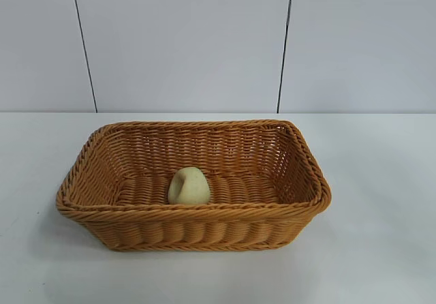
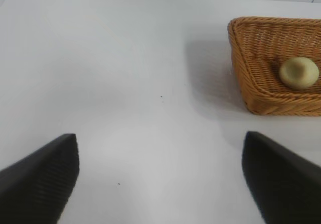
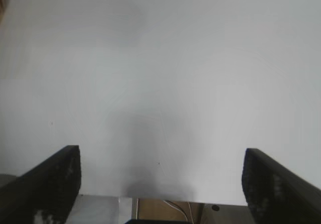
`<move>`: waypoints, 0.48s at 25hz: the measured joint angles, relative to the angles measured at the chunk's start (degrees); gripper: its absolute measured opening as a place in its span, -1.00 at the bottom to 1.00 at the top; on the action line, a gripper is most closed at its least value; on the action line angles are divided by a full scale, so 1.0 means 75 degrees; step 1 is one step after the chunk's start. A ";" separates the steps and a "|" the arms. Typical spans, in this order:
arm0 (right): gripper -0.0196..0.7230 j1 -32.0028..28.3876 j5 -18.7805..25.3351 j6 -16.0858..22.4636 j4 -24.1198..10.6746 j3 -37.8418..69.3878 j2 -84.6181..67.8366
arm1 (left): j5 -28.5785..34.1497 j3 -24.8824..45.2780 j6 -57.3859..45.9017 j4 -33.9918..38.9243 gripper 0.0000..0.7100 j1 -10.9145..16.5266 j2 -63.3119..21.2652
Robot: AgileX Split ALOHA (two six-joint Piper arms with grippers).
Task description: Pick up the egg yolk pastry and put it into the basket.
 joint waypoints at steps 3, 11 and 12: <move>0.73 0.0000 -0.0493 -0.0049 0.0049 0.0993 -0.1281 | 0.0000 0.0000 0.0000 0.0000 0.80 0.0000 0.0000; 0.73 0.0000 -0.1263 -0.0100 0.0049 0.2767 -0.4754 | 0.0000 0.0000 0.0000 0.0000 0.80 0.0000 0.0000; 0.73 0.0000 -0.1299 -0.0100 0.0049 0.2786 -0.5148 | 0.0000 0.0000 0.0000 0.0000 0.80 0.0000 0.0000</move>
